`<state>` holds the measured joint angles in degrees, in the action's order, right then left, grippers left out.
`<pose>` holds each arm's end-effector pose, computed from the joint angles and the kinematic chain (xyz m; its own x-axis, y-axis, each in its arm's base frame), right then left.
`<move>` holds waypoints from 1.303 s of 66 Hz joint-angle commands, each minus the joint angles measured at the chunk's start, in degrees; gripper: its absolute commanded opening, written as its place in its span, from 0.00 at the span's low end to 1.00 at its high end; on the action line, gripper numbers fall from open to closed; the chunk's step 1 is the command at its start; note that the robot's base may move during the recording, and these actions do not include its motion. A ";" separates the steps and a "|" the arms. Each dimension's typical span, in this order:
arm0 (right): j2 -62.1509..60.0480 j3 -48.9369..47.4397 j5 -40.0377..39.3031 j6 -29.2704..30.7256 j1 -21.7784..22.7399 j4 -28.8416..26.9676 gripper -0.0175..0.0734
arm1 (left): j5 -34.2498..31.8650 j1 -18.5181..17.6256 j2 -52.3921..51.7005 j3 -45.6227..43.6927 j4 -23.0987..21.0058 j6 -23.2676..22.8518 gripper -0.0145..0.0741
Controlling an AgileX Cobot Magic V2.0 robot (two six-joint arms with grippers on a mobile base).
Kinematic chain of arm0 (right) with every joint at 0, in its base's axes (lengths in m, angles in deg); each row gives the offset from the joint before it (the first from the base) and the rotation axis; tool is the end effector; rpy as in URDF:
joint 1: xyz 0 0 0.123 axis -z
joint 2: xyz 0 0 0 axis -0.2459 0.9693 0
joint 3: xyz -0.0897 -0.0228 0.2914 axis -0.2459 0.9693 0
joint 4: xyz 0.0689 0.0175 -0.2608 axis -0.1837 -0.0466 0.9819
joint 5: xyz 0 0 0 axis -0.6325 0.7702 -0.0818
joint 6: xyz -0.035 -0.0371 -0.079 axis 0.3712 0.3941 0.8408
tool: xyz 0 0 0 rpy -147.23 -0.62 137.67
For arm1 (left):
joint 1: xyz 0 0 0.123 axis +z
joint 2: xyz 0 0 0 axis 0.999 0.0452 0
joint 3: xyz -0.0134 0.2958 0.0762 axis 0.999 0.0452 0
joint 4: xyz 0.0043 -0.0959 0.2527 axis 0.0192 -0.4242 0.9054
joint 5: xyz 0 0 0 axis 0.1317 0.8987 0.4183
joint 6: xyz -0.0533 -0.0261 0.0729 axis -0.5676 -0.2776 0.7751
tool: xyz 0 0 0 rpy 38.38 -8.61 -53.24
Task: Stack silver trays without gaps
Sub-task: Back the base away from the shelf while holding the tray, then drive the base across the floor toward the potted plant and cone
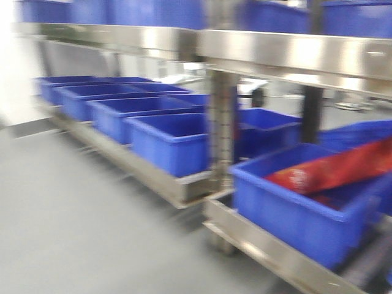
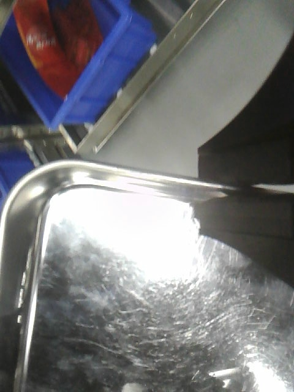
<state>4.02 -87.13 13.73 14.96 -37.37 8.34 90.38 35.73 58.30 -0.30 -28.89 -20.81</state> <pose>0.1909 0.1707 0.3985 -0.6733 0.1536 -0.7233 -0.0356 0.9703 0.2392 0.1921 -0.1471 0.4265 -0.4239 0.1154 -0.8983 0.1485 0.9873 0.0568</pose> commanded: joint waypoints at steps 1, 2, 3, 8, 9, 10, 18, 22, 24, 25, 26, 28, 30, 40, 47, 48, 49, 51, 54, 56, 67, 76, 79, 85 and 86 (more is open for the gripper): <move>-0.68 -0.24 0.66 0.15 0.01 1.81 0.19 | 1.16 -0.06 -0.47 -0.08 3.11 0.01 0.15; -0.68 -0.24 0.66 0.15 0.01 1.81 0.19 | 1.16 -0.06 -0.47 -0.08 3.11 0.01 0.15; -0.68 -0.24 0.66 0.15 0.01 1.81 0.19 | 1.16 -0.06 -0.47 -0.08 3.11 0.01 0.15; -0.68 -0.24 0.66 0.15 0.01 1.81 0.19 | 1.16 -0.06 -0.47 -0.08 3.11 0.01 0.15; -0.68 -0.24 0.66 0.15 0.01 1.81 0.19 | 1.16 -0.06 -0.47 -0.08 3.11 0.01 0.15; -0.68 -0.24 0.66 0.15 0.01 1.81 0.19 | 1.16 -0.06 -0.47 -0.08 3.11 0.01 0.15; -0.68 -0.24 0.66 0.15 0.01 1.81 0.19 | 1.16 -0.06 -0.47 -0.08 3.11 0.01 0.15; -0.68 -0.24 0.66 0.15 0.01 1.81 0.19 | 1.16 -0.06 -0.47 -0.08 3.11 0.01 0.15; -0.68 -0.24 0.66 0.15 0.01 1.81 0.19 | 1.16 -0.06 -0.47 -0.08 3.11 0.01 0.15; -0.68 -0.24 0.66 0.15 0.01 1.81 0.19 | 1.16 -0.06 -0.47 -0.08 3.11 0.01 0.15; -0.68 -0.24 0.66 0.15 0.01 1.81 0.19 | 1.16 -0.06 -0.47 -0.08 3.11 0.01 0.15; -0.68 -0.24 0.66 0.15 0.01 1.81 0.19 | 1.16 -0.06 -0.47 -0.08 3.11 0.01 0.15; -0.68 -0.24 0.66 0.15 0.01 1.81 0.19 | 1.16 -0.06 -0.47 -0.08 3.11 0.01 0.15; -0.68 -0.24 0.66 0.15 0.01 1.81 0.19 | 1.16 -0.06 -0.47 -0.08 3.11 0.01 0.15; -0.68 -0.24 0.66 0.15 0.01 1.81 0.19 | 1.16 -0.06 -0.47 -0.08 3.11 0.01 0.15; -0.68 -0.24 0.66 0.15 0.01 1.81 0.19 | 1.16 -0.06 -0.47 -0.08 3.11 0.01 0.15; -0.68 -0.24 0.66 0.15 0.01 1.81 0.19 | 1.16 -0.06 -0.47 -0.08 3.11 0.01 0.15; -0.68 -0.24 0.66 0.15 0.01 1.81 0.19 | 1.16 -0.06 -0.47 -0.08 3.11 0.01 0.15; -0.68 -0.24 0.66 0.15 0.01 1.81 0.19 | 1.16 -0.06 -0.47 -0.08 3.11 0.01 0.15; -0.68 -0.24 0.66 0.15 0.01 1.81 0.19 | 1.16 -0.06 -0.47 -0.08 3.11 0.01 0.15; -0.68 -0.24 0.66 0.15 0.01 1.81 0.19 | 1.16 -0.06 -0.47 -0.08 3.11 0.01 0.15; -0.68 -0.24 0.53 0.15 0.01 1.81 0.19 | 1.16 -0.06 -0.47 -0.08 3.11 0.01 0.15; -0.68 -0.24 0.53 0.15 0.01 1.81 0.19 | 1.16 -0.06 -0.47 -0.08 3.11 0.01 0.15; -0.68 -0.24 0.53 0.15 0.01 1.81 0.19 | 1.16 -0.06 -0.47 -0.08 3.11 0.01 0.15; -0.68 -0.24 0.53 0.15 0.01 1.81 0.19 | 1.16 -0.06 -0.47 -0.08 3.11 0.01 0.15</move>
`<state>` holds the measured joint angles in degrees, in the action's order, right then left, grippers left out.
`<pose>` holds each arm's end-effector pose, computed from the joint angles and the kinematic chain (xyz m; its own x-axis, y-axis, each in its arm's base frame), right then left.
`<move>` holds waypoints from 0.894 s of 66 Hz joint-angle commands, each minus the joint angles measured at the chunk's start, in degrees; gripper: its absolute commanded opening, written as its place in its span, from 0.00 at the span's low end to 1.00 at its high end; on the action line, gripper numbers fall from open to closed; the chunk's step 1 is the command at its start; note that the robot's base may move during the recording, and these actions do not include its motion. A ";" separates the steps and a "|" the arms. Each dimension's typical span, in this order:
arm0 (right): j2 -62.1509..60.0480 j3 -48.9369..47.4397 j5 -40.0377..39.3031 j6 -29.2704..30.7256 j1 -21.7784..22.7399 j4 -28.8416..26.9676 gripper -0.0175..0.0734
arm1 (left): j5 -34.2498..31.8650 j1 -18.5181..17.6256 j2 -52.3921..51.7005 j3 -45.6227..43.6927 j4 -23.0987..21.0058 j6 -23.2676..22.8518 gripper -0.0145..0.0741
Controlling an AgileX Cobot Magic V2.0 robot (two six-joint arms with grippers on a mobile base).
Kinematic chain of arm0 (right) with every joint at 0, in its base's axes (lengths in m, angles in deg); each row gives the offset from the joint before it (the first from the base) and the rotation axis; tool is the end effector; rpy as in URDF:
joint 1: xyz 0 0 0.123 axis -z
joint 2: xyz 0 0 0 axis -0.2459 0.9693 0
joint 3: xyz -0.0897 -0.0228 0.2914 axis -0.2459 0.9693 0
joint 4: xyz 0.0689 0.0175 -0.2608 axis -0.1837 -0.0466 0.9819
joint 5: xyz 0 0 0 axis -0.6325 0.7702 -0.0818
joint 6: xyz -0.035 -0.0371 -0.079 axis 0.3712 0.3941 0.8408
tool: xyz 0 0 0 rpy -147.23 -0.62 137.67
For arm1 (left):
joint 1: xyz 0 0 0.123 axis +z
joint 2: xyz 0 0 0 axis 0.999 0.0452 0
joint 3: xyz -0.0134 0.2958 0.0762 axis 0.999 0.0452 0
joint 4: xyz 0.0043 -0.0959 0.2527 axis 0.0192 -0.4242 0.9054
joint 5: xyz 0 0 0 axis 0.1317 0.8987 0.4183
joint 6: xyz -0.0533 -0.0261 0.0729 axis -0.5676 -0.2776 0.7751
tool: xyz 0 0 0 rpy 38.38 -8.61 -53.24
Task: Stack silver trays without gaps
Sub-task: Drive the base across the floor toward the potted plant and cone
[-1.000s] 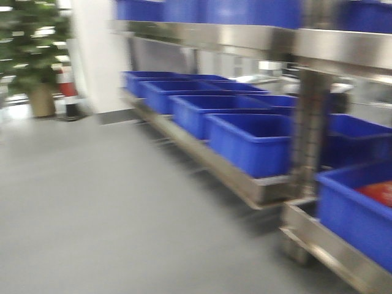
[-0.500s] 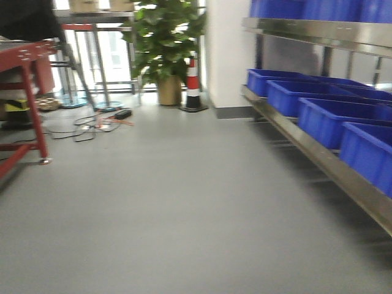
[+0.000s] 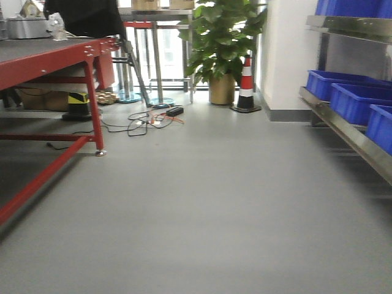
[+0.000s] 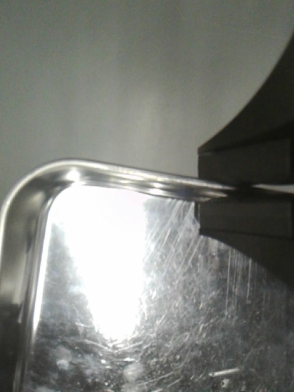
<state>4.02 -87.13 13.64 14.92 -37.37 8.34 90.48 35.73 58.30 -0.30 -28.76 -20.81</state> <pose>0.1909 0.1708 0.3985 -0.6728 0.1544 -0.7235 -0.0362 0.9700 0.2406 0.1921 -0.1469 0.4266 -0.4233 0.1167 -0.8985 0.1468 0.9874 0.0590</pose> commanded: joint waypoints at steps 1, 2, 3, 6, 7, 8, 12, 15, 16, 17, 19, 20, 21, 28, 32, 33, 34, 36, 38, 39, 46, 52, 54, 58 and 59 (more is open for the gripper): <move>-0.68 -0.24 0.62 0.19 0.01 1.81 0.19 | 1.06 -0.06 -0.47 -0.08 2.98 0.01 0.15; -0.68 -0.24 0.62 0.19 0.01 1.81 0.19 | 1.06 -0.06 -0.47 -0.08 2.98 0.01 0.15; -0.68 -0.24 0.62 0.19 0.01 1.81 0.19 | 1.06 -0.06 -0.47 -0.08 2.98 0.01 0.15; -0.68 -0.24 0.62 0.19 0.01 1.81 0.19 | 1.06 -0.06 -0.47 -0.08 2.98 0.01 0.15; -0.68 -0.24 0.62 0.19 0.01 1.81 0.19 | 1.06 -0.06 -0.47 -0.08 2.98 0.01 0.15; -0.68 -0.24 0.62 0.19 0.01 1.81 0.19 | 1.06 -0.06 -0.47 -0.08 2.98 0.01 0.15; -0.68 -0.24 0.62 0.19 0.01 1.81 0.19 | 1.06 -0.06 -0.47 -0.08 2.98 0.01 0.15; -0.68 -0.24 0.62 0.19 0.01 1.81 0.19 | 1.06 -0.06 -0.47 -0.08 2.98 0.01 0.15; -0.68 -0.24 0.62 0.19 0.01 1.81 0.19 | 1.06 -0.06 -0.47 -0.08 2.98 0.01 0.15; -0.68 -0.24 0.62 0.19 0.01 1.81 0.19 | 1.06 -0.06 -0.47 -0.08 2.98 0.01 0.15; -0.68 -0.24 0.62 0.19 0.01 1.81 0.19 | 1.06 -0.06 -0.47 -0.08 2.98 0.01 0.15; -0.68 -0.24 0.62 0.19 0.01 1.81 0.19 | 1.06 -0.06 -0.47 -0.08 2.98 0.01 0.15; -0.68 -0.24 0.62 0.19 0.01 1.81 0.19 | 1.06 -0.06 -0.47 -0.08 2.98 0.01 0.15; -0.68 -0.24 0.62 0.19 0.01 1.81 0.19 | 1.06 -0.06 -0.47 -0.08 2.98 0.01 0.15; -0.68 -0.24 0.62 0.19 0.01 1.81 0.19 | 1.06 -0.06 -0.47 -0.08 2.98 0.01 0.15; -0.68 -0.24 0.62 0.19 0.01 1.81 0.19 | 1.06 -0.06 -0.47 -0.08 2.98 0.01 0.15; -0.68 -0.24 0.62 0.19 0.01 1.81 0.19 | 1.06 -0.06 -0.47 -0.08 2.98 0.01 0.15; -0.68 -0.24 0.62 0.19 0.01 1.81 0.19 | 1.06 -0.06 -0.47 -0.08 2.98 0.01 0.15; -0.68 -0.24 0.62 0.19 0.01 1.81 0.19 | 1.06 -0.06 -0.47 -0.08 2.98 0.01 0.15; -0.68 -0.24 0.62 0.19 0.01 1.81 0.19 | 1.06 -0.06 -0.47 -0.08 2.98 0.01 0.15; -0.68 -0.24 0.62 0.19 0.01 1.81 0.19 | 1.06 -0.06 -0.47 -0.08 2.98 0.01 0.15; -0.68 -0.24 0.51 0.19 0.01 1.81 0.19 | 1.06 -0.06 -0.47 -0.08 2.98 0.01 0.15; -0.68 -0.24 0.51 0.19 0.01 1.81 0.19 | 1.06 -0.06 -0.47 -0.08 2.98 0.01 0.15; -0.68 -0.24 0.51 0.19 0.01 1.81 0.19 | 1.06 -0.06 -0.47 -0.08 2.98 0.01 0.15; -0.68 -0.24 0.51 0.19 0.01 1.81 0.19 | 1.06 -0.06 -0.47 -0.08 2.98 0.01 0.15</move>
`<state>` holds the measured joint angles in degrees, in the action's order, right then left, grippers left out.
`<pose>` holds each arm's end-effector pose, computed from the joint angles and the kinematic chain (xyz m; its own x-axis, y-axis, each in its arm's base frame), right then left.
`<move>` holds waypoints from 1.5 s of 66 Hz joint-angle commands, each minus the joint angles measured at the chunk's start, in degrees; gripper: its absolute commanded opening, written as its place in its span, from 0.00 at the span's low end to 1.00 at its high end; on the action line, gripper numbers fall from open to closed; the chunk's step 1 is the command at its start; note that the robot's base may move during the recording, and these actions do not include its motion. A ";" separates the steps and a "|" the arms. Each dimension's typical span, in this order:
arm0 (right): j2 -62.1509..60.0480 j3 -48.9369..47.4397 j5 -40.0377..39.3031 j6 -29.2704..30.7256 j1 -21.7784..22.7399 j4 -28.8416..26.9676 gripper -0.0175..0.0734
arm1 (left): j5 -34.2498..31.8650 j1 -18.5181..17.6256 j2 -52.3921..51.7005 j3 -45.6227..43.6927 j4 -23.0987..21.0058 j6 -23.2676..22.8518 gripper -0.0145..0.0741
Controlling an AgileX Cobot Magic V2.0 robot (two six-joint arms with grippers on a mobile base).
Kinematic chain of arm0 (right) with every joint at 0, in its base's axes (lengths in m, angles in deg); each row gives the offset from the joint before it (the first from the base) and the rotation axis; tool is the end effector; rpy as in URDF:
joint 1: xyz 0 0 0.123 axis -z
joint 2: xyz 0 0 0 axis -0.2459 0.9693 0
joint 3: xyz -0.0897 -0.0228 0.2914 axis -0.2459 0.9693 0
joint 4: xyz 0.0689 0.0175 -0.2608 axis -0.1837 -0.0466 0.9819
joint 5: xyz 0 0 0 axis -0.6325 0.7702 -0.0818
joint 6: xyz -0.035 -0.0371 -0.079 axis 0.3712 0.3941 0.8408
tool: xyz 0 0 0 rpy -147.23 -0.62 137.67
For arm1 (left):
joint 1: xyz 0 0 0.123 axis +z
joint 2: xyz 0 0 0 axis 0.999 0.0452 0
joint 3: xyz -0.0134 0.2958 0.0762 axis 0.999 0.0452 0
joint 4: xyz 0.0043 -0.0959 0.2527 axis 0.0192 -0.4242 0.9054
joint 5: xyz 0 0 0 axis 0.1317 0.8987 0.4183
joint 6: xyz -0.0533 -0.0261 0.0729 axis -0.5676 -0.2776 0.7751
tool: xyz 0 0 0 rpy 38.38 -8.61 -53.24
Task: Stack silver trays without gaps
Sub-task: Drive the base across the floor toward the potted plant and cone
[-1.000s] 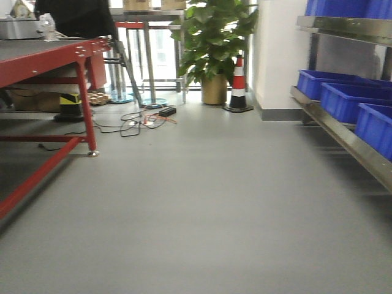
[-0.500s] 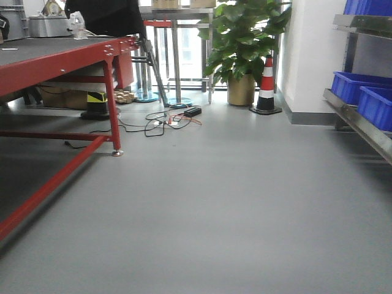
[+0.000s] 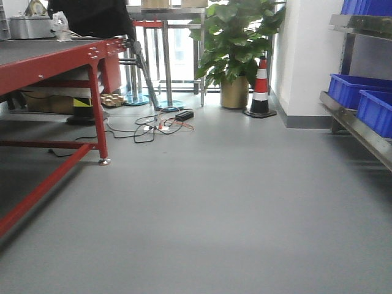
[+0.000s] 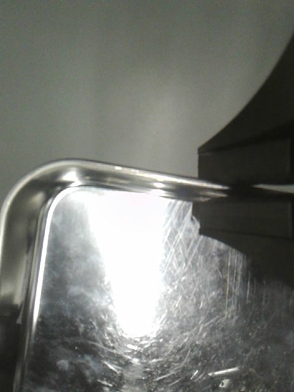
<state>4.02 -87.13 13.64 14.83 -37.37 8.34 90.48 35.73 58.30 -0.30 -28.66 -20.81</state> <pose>0.1909 0.1708 0.3985 -0.6729 0.1559 -0.7231 -0.0351 0.9697 0.2417 0.1922 -0.1468 0.4267 -0.4221 0.1175 -0.8989 0.1466 0.9874 0.0603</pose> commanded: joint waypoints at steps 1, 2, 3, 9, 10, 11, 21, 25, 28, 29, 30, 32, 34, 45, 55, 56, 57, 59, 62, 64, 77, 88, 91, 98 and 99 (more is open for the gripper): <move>-0.68 -0.24 0.51 0.28 0.01 1.81 0.19 | 1.06 -0.06 -0.47 -0.08 2.88 0.01 0.15; -0.68 -0.24 0.51 0.28 0.01 1.81 0.19 | 1.06 -0.06 -0.47 -0.08 2.88 0.01 0.15; -0.68 -0.24 0.51 0.28 0.01 1.81 0.19 | 1.06 -0.06 -0.47 -0.08 2.88 0.01 0.15; -0.68 -0.24 0.51 0.28 0.01 1.81 0.19 | 1.06 -0.06 -0.47 -0.08 2.88 0.01 0.15; -0.68 -0.24 0.51 0.28 0.01 1.81 0.19 | 1.06 -0.06 -0.47 -0.08 2.88 0.01 0.15; -0.68 -0.24 0.51 0.28 0.01 1.81 0.19 | 1.06 -0.06 -0.47 -0.08 2.88 0.01 0.15; -0.68 -0.24 0.51 0.28 0.01 1.81 0.19 | 1.06 -0.06 -0.47 -0.08 2.88 0.01 0.15; -0.68 -0.24 0.51 0.28 0.01 1.81 0.19 | 1.06 -0.06 -0.47 -0.08 2.88 0.01 0.15; -0.68 -0.24 0.51 0.28 0.01 1.81 0.19 | 1.06 -0.06 -0.47 -0.08 2.88 0.01 0.15; -0.68 -0.24 0.51 0.28 0.01 1.81 0.19 | 1.06 -0.06 -0.47 -0.08 2.88 0.01 0.15; -0.68 -0.24 0.51 0.28 0.01 1.81 0.19 | 1.06 -0.06 -0.47 -0.08 2.88 0.01 0.15; -0.68 -0.24 0.51 0.28 0.01 1.81 0.19 | 1.06 -0.06 -0.47 -0.08 2.88 0.01 0.15; -0.68 -0.24 0.51 0.28 0.01 1.81 0.19 | 1.06 -0.06 -0.47 -0.08 2.88 0.01 0.15; -0.68 -0.24 0.51 0.28 0.01 1.81 0.19 | 1.06 -0.06 -0.47 -0.08 2.88 0.01 0.15; -0.68 -0.24 0.51 0.28 0.01 1.81 0.19 | 1.06 -0.06 -0.47 -0.08 2.88 0.01 0.15; -0.68 -0.24 0.51 0.28 0.01 1.81 0.19 | 1.06 -0.06 -0.47 -0.08 2.88 0.01 0.15; -0.68 -0.24 0.51 0.28 0.01 1.81 0.19 | 1.06 -0.06 -0.47 -0.08 2.88 0.01 0.15; -0.68 -0.24 0.51 0.28 0.01 1.81 0.19 | 1.06 -0.06 -0.47 -0.08 2.88 0.01 0.15; -0.68 -0.24 0.51 0.28 0.01 1.81 0.19 | 1.06 -0.06 -0.47 -0.08 2.88 0.01 0.15; -0.68 -0.24 0.51 0.28 0.01 1.81 0.19 | 1.06 -0.06 -0.47 -0.08 2.88 0.01 0.15; -0.68 -0.24 0.51 0.28 0.01 1.81 0.19 | 0.94 -0.06 -0.47 -0.08 3.00 0.01 0.15; -0.68 -0.24 0.51 0.28 0.01 1.81 0.19 | 0.64 -0.06 -0.47 -0.08 3.31 0.01 0.15; -0.68 -0.24 0.51 0.28 0.01 1.81 0.19 | 0.48 -0.06 -0.47 -0.08 3.29 0.01 0.15; -0.68 -0.24 0.51 0.28 0.01 1.81 0.19 | 0.10 -0.06 -0.47 -0.08 3.29 0.01 0.15; -0.68 -0.24 0.51 0.28 0.01 1.81 0.19 | 0.10 -0.06 -0.47 -0.08 3.29 0.01 0.15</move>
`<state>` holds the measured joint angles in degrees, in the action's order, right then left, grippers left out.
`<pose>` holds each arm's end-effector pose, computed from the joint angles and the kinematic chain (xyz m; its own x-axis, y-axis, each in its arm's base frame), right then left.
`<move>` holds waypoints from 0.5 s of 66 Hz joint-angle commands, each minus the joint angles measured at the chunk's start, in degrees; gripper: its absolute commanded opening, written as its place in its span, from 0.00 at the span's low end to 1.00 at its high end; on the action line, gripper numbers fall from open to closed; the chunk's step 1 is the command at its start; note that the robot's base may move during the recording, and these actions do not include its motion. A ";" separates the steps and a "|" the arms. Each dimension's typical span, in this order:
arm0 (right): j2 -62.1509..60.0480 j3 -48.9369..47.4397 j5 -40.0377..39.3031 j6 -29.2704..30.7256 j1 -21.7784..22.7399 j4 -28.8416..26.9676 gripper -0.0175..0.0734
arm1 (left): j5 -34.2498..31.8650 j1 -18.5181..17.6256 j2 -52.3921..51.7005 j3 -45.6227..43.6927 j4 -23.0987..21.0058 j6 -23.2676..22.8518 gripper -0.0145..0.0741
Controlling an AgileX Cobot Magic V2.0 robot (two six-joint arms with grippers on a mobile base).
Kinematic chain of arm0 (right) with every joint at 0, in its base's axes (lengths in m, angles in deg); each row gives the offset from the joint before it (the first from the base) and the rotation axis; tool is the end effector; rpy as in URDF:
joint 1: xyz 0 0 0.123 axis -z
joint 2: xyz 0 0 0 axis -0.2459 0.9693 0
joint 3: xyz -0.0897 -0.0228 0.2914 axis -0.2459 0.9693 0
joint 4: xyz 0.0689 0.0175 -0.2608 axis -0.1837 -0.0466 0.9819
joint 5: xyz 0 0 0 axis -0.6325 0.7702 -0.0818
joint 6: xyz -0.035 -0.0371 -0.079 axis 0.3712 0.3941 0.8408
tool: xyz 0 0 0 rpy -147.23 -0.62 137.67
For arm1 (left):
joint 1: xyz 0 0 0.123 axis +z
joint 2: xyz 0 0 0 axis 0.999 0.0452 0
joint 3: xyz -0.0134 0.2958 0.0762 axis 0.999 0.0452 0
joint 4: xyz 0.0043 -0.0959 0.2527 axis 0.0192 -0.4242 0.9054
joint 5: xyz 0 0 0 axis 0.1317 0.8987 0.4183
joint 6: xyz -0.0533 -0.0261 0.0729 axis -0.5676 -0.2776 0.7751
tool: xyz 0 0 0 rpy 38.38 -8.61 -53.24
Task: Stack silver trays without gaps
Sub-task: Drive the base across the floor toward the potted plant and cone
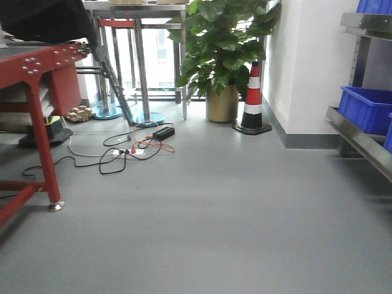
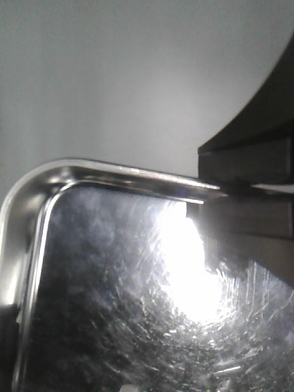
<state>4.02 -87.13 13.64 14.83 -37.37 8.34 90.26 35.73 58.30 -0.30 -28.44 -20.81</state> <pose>0.1909 0.1708 0.3985 -0.6729 0.1559 -0.7231 -0.0351 0.9697 0.2417 0.1924 -0.1470 0.4270 -0.4175 0.1192 -0.9008 0.1488 0.9869 0.0617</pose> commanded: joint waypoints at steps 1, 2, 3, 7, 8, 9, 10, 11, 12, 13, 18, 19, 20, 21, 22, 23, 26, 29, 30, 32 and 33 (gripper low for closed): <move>-0.68 -0.24 0.51 0.28 0.01 1.81 0.19 | 0.32 -0.06 -0.47 -0.08 3.08 0.01 0.15; -0.68 -0.24 0.51 0.28 0.01 1.81 0.19 | 0.32 -0.06 -0.47 -0.08 3.08 0.01 0.15; -0.68 -0.24 0.51 0.28 0.01 1.81 0.19 | 0.32 -0.06 -0.47 -0.08 3.08 0.01 0.15; -0.68 -0.24 0.51 0.28 0.01 1.81 0.19 | 0.32 -0.06 -0.47 -0.08 3.08 0.01 0.15; -0.68 -0.24 0.51 0.28 0.01 1.81 0.19 | 0.32 -0.06 -0.47 -0.08 3.08 0.01 0.15; -0.68 -0.24 0.51 0.28 0.01 1.81 0.19 | 0.32 -0.06 -0.47 -0.08 3.08 0.01 0.15; -0.68 -0.24 0.40 0.28 0.01 1.81 0.19 | 0.32 -0.06 -0.47 -0.08 3.08 0.01 0.15; -0.68 -0.24 0.40 0.28 0.01 1.81 0.19 | 0.32 -0.06 -0.47 -0.08 3.08 0.01 0.15; -0.68 -0.24 0.40 0.28 0.01 1.81 0.19 | 0.32 -0.06 -0.47 -0.08 3.08 0.01 0.15; -0.68 -0.24 0.40 0.28 0.01 1.81 0.19 | 0.32 -0.06 -0.47 -0.08 3.08 0.01 0.15; -0.68 -0.24 0.28 0.28 0.01 1.81 0.19 | 0.32 -0.06 -0.47 -0.08 3.08 0.01 0.15; -0.68 -0.24 0.28 0.28 0.01 1.81 0.19 | 0.32 -0.06 -0.47 -0.08 3.08 0.01 0.15; -0.68 -0.24 0.28 0.28 0.01 1.81 0.19 | 0.32 -0.06 -0.47 -0.08 3.08 0.01 0.15; -0.68 -0.24 0.28 0.28 0.01 1.81 0.19 | 0.32 -0.06 -0.47 -0.08 3.08 0.01 0.15; -0.68 -0.24 0.28 0.28 0.01 1.81 0.19 | 0.32 -0.06 -0.47 -0.08 3.08 0.01 0.15; -0.68 -0.24 0.28 0.28 0.01 1.81 0.19 | 0.32 -0.06 -0.47 -0.08 3.08 0.01 0.15; -0.68 -0.24 0.16 0.28 0.01 1.81 0.19 | 0.32 -0.06 -0.47 -0.08 3.08 0.01 0.15; -0.68 -0.24 0.08 0.28 0.01 1.81 0.19 | 0.32 -0.06 -0.47 -0.08 3.08 0.01 0.15; -0.68 -0.24 0.08 0.28 0.01 1.81 0.19 | 0.32 -0.06 -0.47 -0.08 3.08 0.01 0.15; -0.68 -0.24 0.08 0.28 0.01 1.81 0.19 | 0.32 -0.06 -0.47 -0.08 3.08 0.01 0.15; -0.68 -0.24 0.08 0.28 0.01 1.81 0.19 | 0.32 -0.06 -0.47 -0.08 3.08 0.01 0.15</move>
<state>4.02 -87.13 13.64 14.83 -37.37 8.34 89.91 35.73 58.30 -0.30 -28.25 -20.81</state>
